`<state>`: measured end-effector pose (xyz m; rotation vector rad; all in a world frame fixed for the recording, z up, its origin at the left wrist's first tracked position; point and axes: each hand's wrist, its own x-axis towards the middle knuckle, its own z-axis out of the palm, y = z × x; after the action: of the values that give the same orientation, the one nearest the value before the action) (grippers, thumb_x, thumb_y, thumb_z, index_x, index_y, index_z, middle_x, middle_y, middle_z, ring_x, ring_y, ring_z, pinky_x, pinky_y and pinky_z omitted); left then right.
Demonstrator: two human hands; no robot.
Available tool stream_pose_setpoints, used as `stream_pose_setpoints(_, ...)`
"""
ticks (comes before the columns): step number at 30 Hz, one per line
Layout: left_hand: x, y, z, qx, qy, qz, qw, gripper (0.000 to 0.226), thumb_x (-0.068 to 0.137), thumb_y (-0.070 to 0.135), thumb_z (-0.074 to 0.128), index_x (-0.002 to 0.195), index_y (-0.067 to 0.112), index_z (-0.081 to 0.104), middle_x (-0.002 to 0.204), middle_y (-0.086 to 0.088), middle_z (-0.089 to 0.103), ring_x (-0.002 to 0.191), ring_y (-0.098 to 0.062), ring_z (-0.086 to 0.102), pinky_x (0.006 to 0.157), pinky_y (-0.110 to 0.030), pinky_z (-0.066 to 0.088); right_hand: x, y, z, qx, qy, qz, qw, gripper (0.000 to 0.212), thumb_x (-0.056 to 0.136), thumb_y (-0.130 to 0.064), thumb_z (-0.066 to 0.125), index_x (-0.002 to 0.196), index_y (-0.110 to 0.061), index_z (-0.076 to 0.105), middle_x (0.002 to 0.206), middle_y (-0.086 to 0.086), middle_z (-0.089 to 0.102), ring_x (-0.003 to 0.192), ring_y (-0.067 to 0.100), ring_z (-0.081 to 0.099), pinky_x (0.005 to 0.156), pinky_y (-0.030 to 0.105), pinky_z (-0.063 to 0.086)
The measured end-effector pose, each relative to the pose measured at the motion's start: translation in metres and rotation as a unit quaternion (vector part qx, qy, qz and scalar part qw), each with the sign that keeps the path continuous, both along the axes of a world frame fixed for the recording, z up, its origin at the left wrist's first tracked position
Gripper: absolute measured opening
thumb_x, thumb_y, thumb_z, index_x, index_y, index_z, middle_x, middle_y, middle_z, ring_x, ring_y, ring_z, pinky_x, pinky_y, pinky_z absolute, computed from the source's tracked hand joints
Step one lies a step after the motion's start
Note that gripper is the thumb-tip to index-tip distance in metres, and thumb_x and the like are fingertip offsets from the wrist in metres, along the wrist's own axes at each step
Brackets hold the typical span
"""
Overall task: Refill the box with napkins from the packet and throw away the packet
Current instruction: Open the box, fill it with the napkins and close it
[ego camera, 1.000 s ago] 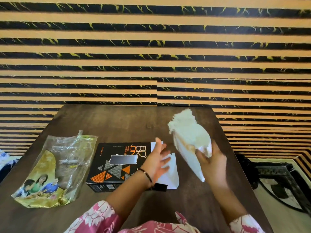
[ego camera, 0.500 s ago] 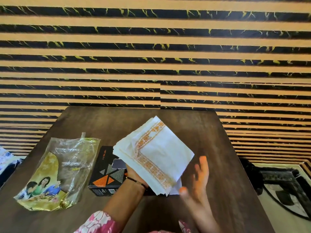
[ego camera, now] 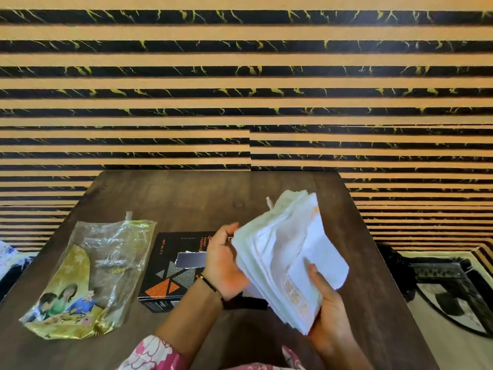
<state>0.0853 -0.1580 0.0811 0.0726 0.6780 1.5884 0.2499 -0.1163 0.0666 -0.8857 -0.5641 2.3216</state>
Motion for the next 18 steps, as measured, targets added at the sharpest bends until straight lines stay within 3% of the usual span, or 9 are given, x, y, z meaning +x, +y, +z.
stream_pose_setpoints(3,-0.017,-0.002,-0.001,-0.044,0.017,-0.034,0.998,0.064,0.081,0.054,0.045,0.121,0.006,0.058,0.120,-0.014,0.062,0.106,-0.031,0.061,0.093,-0.042,0.048,0.012,0.012,-0.010,0.076,-0.075,0.000,0.994,0.043,0.079,-0.028,0.063,0.120,-0.015,0.058,0.111,0.014,0.069,0.098,0.034,0.067,0.074,0.047,0.056)
stream_pose_setpoints(5,-0.021,-0.006,-0.005,-0.067,0.058,-0.082,0.993,0.068,0.078,0.061,0.045,0.122,0.009,0.053,0.120,-0.011,0.058,0.110,-0.029,0.055,0.099,-0.042,0.040,0.020,0.020,-0.009,0.126,-0.111,0.007,0.986,0.047,0.071,-0.019,0.072,0.116,-0.012,0.061,0.108,0.016,0.070,0.096,0.035,0.068,0.071,0.045,0.056)
stream_pose_setpoints(9,-0.009,-0.014,-0.010,-0.079,0.100,-0.119,0.985,0.058,0.080,0.058,0.040,0.107,0.015,0.068,0.102,-0.008,0.071,0.093,-0.026,0.067,0.081,-0.037,0.052,0.020,0.024,-0.007,0.186,-0.152,0.052,0.969,0.040,0.064,-0.008,0.075,0.103,-0.004,0.067,0.096,0.018,0.073,0.086,0.035,0.070,0.066,0.041,0.059)
stream_pose_setpoints(12,-0.006,-0.022,-0.022,-0.083,0.117,-0.113,0.983,0.060,0.083,0.059,0.039,0.115,0.016,0.064,0.115,-0.012,0.067,0.106,-0.031,0.063,0.089,-0.044,0.050,0.017,0.024,-0.006,0.192,-0.177,0.057,0.963,0.038,0.067,-0.017,0.069,0.101,-0.003,0.067,0.093,0.020,0.073,0.083,0.036,0.070,0.069,0.041,0.059)
stream_pose_setpoints(16,-0.004,-0.026,-0.020,-0.079,0.132,-0.129,0.980,0.037,0.081,0.044,0.052,0.097,0.018,0.073,0.102,-0.011,0.073,0.090,-0.029,0.069,0.083,-0.044,0.051,0.018,0.032,0.002,0.161,-0.165,0.112,0.967,0.043,0.066,-0.026,0.068,0.103,-0.004,0.066,0.096,0.022,0.072,0.087,0.038,0.069,0.075,0.044,0.055)
stream_pose_setpoints(18,-0.003,-0.026,-0.017,-0.075,0.159,-0.135,0.975,0.033,0.078,0.026,0.066,0.109,0.013,0.067,0.105,-0.014,0.071,0.090,-0.029,0.069,0.078,-0.043,0.055,0.023,0.039,0.006,0.136,-0.137,0.149,0.970,0.050,0.063,-0.028,0.076,0.106,-0.005,0.065,0.102,0.023,0.070,0.095,0.040,0.067,0.083,0.048,0.053)
